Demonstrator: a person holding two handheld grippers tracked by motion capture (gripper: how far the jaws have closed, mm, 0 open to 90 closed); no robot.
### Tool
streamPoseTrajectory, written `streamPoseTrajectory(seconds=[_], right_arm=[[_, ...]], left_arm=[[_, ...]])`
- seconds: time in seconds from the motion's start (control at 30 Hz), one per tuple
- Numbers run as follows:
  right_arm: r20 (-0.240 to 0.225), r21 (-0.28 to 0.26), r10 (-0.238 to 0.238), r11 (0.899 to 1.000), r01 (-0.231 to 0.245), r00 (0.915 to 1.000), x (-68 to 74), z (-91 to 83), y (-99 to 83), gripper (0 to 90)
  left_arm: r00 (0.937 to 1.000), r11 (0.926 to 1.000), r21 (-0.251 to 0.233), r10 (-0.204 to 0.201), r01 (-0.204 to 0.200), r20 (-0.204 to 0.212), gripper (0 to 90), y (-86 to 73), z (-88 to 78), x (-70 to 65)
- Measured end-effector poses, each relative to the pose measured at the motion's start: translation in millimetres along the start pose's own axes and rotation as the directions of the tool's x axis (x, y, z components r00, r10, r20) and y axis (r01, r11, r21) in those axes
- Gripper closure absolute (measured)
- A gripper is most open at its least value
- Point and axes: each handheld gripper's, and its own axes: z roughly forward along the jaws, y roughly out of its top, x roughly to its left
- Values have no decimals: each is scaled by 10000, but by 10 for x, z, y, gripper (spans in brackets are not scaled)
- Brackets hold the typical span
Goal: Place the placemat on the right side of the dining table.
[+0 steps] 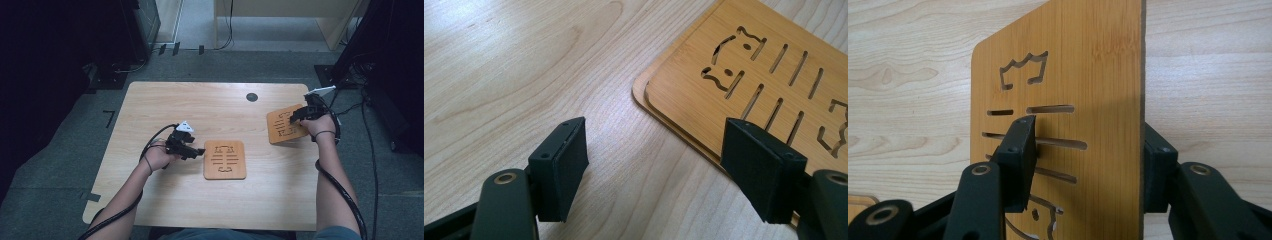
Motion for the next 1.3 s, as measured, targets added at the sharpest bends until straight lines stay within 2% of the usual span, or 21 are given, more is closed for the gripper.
streamPoseTrajectory(seconds=[0.23,0.5,1.3], right_arm=[[-170,74,86,9999,-85,9998,-13,70,-26,478],[-164,6,75,10000,-75,9998,-13,119,-39,444],[-424,-106,195,9997,-199,9989,-37,241,-72,383]], left_arm=[[10000,10000,-42,-65,65,-6,259,-2,-7,6],[10000,10000,-9,-11,11,-11,259,-1,-2,6],[10000,10000,38,-14,14,-22,257,-9,4,13]])
